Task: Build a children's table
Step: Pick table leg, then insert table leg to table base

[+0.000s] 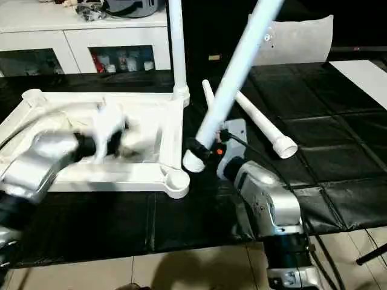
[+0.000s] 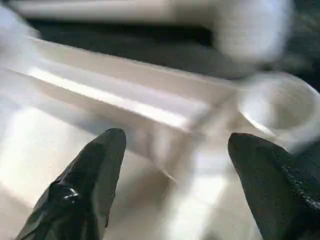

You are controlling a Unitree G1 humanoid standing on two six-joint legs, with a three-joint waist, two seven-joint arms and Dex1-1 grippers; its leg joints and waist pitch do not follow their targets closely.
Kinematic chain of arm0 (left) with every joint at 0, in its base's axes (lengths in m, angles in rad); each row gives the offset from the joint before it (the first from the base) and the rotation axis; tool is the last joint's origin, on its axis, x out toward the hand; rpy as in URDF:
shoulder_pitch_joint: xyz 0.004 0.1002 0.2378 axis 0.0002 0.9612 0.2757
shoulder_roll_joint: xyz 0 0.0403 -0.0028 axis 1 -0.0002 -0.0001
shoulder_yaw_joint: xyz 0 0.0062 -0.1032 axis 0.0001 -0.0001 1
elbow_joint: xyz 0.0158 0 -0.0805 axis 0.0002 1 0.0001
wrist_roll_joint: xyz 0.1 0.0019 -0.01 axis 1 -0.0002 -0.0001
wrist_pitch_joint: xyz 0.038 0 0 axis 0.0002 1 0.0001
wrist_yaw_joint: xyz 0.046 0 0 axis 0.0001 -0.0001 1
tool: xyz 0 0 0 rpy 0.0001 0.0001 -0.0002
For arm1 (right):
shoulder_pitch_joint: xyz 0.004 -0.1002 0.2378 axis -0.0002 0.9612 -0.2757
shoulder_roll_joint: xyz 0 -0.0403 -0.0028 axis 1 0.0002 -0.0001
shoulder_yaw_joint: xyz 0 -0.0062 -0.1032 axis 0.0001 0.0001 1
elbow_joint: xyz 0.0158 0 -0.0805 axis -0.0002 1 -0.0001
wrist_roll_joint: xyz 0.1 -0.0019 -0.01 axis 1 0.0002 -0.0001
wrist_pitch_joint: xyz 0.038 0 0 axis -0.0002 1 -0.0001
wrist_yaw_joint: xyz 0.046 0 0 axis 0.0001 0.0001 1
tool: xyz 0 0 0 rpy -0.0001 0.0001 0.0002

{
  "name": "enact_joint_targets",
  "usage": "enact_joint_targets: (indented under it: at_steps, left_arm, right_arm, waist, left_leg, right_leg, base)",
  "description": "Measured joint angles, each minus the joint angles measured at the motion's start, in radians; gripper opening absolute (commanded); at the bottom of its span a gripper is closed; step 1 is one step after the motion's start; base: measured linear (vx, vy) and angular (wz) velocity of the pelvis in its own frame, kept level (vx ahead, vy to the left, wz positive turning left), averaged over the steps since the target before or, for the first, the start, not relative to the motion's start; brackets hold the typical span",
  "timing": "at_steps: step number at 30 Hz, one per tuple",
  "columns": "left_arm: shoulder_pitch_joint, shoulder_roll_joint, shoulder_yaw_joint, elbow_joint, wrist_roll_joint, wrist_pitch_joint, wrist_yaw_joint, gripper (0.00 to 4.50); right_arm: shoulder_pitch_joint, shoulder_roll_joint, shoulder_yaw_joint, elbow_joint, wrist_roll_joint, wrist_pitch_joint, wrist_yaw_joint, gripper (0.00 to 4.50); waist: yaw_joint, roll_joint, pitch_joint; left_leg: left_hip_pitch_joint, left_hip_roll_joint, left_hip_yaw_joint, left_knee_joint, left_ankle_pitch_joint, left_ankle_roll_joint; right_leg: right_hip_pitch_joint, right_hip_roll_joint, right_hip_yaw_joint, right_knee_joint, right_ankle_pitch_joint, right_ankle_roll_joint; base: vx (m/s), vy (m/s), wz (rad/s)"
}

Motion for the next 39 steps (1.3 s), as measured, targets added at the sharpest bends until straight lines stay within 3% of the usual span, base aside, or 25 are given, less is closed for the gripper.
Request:
enact_joint_targets:
  at_steps: [8, 9, 11, 15, 28, 32, 39]
  left_arm:
    - [-0.05, 0.008, -0.06, 0.152, 0.028, -0.123, -0.224, 2.89]
    - [-0.059, 0.009, -0.067, 0.167, 0.03, -0.135, -0.246, 2.64]
    - [-0.072, 0.004, -0.075, 0.194, 0.04, -0.157, -0.27, 2.51]
    - [-0.099, -0.02, -0.076, 0.288, 0.069, -0.208, -0.279, 2.12]
    - [-0.152, -0.079, -0.076, 0.473, 0.119, -0.34, -0.305, 1.2]
    - [-0.153, -0.081, -0.076, 0.486, 0.13, -0.361, -0.308, 0.88]
    - [-0.152, -0.083, -0.077, 0.498, 0.148, -0.395, -0.311, 0.39]
  right_arm:
    - [0.06, -0.019, 0.05, -0.036, -0.052, -0.089, 0.031, 1.89]
    - [0.068, -0.021, 0.059, -0.048, -0.061, -0.113, 0.034, 1.89]
    - [0.069, -0.038, 0.077, -0.079, -0.069, -0.08, 0.038, 1.89]
    - [0.086, -0.068, 0.103, -0.129, -0.063, 0.002, 0.059, 1.89]
    - [0.112, -0.089, 0.12, -0.168, -0.052, -0.037, 0.118, 1.89]
    - [0.112, -0.094, 0.127, -0.17, -0.07, -0.069, 0.122, 1.89]
    - [0.111, -0.096, 0.111, -0.17, -0.047, -0.057, 0.131, 1.89]
  waist:
    - [0.009, 0.0, 0.0]
    - [0.01, 0.0, 0.0]
    - [0.009, 0.001, 0.0]
    - [0.01, 0.001, 0.0]
    - [0.01, 0.001, 0.0]
    - [0.01, 0.001, 0.0]
    - [0.011, 0.001, 0.0]
  left_leg:
    - [0.001, 0.0, 0.0, -0.002, 0.001, -0.001]
    - [0.002, 0.0, 0.0, -0.002, 0.001, -0.001]
    - [0.002, 0.0, 0.0, -0.002, 0.001, -0.001]
    - [0.004, 0.0, 0.001, -0.002, 0.001, -0.001]
    - [0.005, 0.0, 0.001, -0.003, 0.001, -0.001]
    - [0.005, 0.0, 0.001, -0.003, 0.001, -0.001]
    - [0.006, 0.0, 0.001, -0.003, 0.001, -0.001]
  right_leg:
    - [0.0, 0.0, 0.0, 0.0, 0.0, 0.0]
    - [0.0, 0.0, 0.0, 0.0, 0.0, 0.0]
    - [0.0, 0.0, 0.001, 0.0, 0.0, 0.0]
    - [0.001, 0.0, 0.001, 0.0, 0.0, 0.0]
    - [0.002, 0.0, 0.001, 0.0, 0.001, -0.001]
    - [0.002, 0.0, 0.001, 0.0, 0.001, -0.001]
    - [0.002, 0.0, 0.001, 0.001, 0.001, -0.001]
  base:
    - [0.0, 0.0, 0.0]
    - [0.0, 0.0, 0.0]
    - [0.0, 0.0, 0.0]
    - [0.0, 0.0, 0.0]
    - [0.0, 0.0, 0.0]
    - [0.0, 0.0, 0.0]
    - [0.0, 0.0, 0.0]
